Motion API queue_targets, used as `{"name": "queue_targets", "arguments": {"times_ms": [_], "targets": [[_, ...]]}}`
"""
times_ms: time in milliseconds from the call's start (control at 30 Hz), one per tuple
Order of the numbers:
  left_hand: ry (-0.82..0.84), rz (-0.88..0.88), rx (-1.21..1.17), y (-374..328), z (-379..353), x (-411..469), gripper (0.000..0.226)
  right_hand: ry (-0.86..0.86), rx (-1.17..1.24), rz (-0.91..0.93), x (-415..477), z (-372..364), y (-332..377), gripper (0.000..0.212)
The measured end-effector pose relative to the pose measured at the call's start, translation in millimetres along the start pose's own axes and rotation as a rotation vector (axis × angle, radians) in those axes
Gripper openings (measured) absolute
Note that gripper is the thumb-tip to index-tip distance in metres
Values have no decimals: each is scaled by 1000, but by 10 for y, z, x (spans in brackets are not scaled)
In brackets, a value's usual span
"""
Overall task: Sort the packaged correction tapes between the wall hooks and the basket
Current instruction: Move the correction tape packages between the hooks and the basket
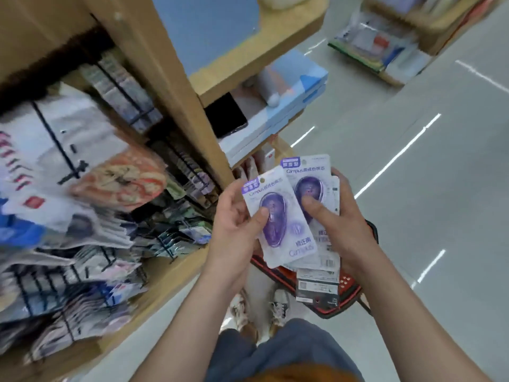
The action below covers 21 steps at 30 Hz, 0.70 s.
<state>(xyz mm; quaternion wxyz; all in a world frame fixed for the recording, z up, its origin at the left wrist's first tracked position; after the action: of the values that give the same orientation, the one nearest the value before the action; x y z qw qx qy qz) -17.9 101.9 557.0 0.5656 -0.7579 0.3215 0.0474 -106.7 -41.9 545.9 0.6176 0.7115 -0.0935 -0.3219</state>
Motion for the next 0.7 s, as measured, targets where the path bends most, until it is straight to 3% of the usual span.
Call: {"name": "queue_targets", "arguments": {"times_ms": [133, 233, 500, 700], "targets": [[-56, -25, -133, -443, 367, -331, 57, 225, -96, 148, -59, -478, 329, 86], [-42, -75, -161, -742, 661, -565, 52, 364, -64, 138, -141, -853, 534, 97], [-221, -247, -343, -1306, 1483, -1257, 41, 632, -121, 146, -561, -1954, 866, 100], [-401, -431, -436, -1675, 2111, -1754, 63, 654, -230, 409, -1025, -2810, 1014, 100]]}}
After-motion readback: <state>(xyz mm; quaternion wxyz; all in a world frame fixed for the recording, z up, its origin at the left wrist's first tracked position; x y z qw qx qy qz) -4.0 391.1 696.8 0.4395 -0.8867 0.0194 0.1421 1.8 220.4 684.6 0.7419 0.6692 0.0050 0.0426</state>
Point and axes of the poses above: each hand's wrist, its own x-axis towards the middle knuckle, its own z-axis out of the back of the hand, y = z × x, the point moved 3 cm from there along x, towards the middle knuckle, and after that the axes turned 11 degrees about -x, right-handed, at the moved point
